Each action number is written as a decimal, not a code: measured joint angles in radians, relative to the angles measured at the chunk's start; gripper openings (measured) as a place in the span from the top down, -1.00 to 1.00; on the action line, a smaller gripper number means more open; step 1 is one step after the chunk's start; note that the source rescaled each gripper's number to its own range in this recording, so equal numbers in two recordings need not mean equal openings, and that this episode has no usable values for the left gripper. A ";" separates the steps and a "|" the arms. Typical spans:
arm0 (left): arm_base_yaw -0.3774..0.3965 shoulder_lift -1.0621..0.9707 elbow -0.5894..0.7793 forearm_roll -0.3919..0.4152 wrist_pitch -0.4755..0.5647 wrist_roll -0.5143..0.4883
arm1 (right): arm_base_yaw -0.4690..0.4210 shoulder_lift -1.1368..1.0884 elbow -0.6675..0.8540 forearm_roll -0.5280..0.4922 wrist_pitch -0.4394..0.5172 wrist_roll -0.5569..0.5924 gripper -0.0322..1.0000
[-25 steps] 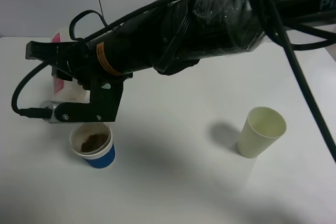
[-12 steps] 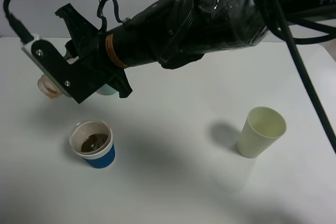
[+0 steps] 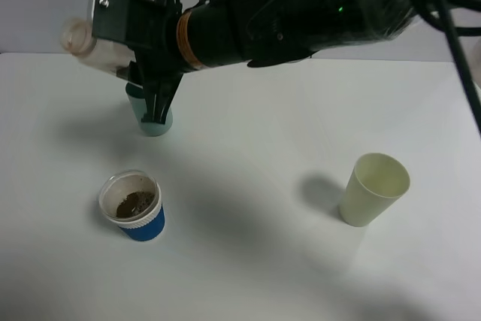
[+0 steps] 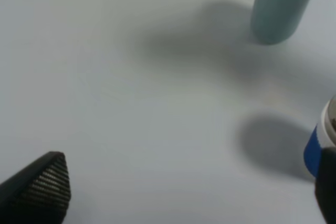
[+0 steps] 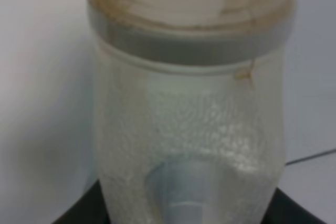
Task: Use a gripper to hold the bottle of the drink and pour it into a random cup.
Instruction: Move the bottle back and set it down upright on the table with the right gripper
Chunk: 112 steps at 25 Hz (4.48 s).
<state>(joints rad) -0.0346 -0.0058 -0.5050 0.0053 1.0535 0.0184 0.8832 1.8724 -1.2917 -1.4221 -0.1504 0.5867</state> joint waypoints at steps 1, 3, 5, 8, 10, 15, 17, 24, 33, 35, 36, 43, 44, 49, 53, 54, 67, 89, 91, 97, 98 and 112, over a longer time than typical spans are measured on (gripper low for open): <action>0.000 0.000 0.000 0.000 0.000 0.000 | -0.011 -0.015 0.000 0.004 -0.005 0.028 0.92; 0.000 0.000 0.000 0.000 0.000 0.000 | -0.035 -0.039 0.000 0.008 -0.010 0.104 0.92; 0.000 0.000 0.000 0.000 0.000 0.000 | -0.063 -0.064 0.000 0.014 -0.015 0.176 0.92; 0.000 0.000 0.000 0.000 0.000 0.000 | -0.102 -0.097 0.000 0.045 -0.039 0.274 0.92; 0.000 0.000 0.000 0.000 0.000 0.000 | -0.123 -0.118 0.000 0.074 -0.056 0.327 0.92; 0.000 0.000 0.000 0.000 0.000 0.000 | -0.189 -0.162 0.059 0.102 -0.175 0.383 0.92; 0.000 0.000 0.000 0.000 0.000 0.000 | -0.225 -0.176 0.113 0.111 -0.248 0.390 0.92; 0.000 0.000 0.000 -0.005 0.000 0.000 | -0.348 -0.200 0.294 0.156 -0.301 0.379 0.92; 0.000 0.000 0.000 0.000 0.000 0.000 | -0.454 -0.199 0.428 0.277 -0.303 0.192 0.92; 0.000 0.000 0.000 0.000 0.000 0.000 | -0.461 -0.199 0.447 0.349 -0.316 0.096 0.92; 0.000 0.000 0.000 0.000 0.000 0.000 | -0.461 -0.199 0.452 0.384 -0.320 0.047 0.92; 0.000 0.000 0.000 0.000 0.000 0.000 | -0.461 -0.106 0.467 0.593 -0.403 -0.156 0.92; 0.000 0.000 0.000 0.000 0.000 0.000 | -0.461 -0.089 0.467 0.627 -0.407 -0.174 0.92; 0.000 0.000 0.000 0.000 0.000 0.000 | -0.463 -0.023 0.467 0.785 -0.435 -0.303 0.92; 0.000 0.000 0.000 0.000 0.000 0.000 | -0.463 0.020 0.467 0.889 -0.478 -0.394 0.92; 0.000 0.000 0.000 0.000 0.000 0.000 | -0.463 0.030 0.467 0.915 -0.487 -0.409 0.92; 0.000 0.000 0.000 0.000 0.000 0.000 | -0.486 0.093 0.593 1.325 -0.731 -0.692 0.92; 0.000 0.000 0.000 0.000 0.000 0.000 | -0.540 0.093 0.735 1.450 -0.920 -0.742 0.92; 0.000 0.000 0.000 0.000 0.000 0.000 | -0.540 0.093 0.735 1.450 -0.920 -0.742 0.92; 0.000 0.000 0.000 0.000 0.000 0.000 | -0.540 0.093 0.735 1.450 -0.920 -0.742 0.92; 0.000 0.000 0.000 0.000 0.000 0.000 | -0.540 0.093 0.735 1.452 -0.920 -0.742 0.92; 0.000 0.000 0.000 0.000 0.000 0.000 | -0.540 0.093 0.735 1.534 -0.890 -0.742 0.92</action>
<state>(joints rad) -0.0346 -0.0058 -0.5050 0.0053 1.0535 0.0184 0.3432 1.9651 -0.5564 0.1118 -1.0408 -0.1554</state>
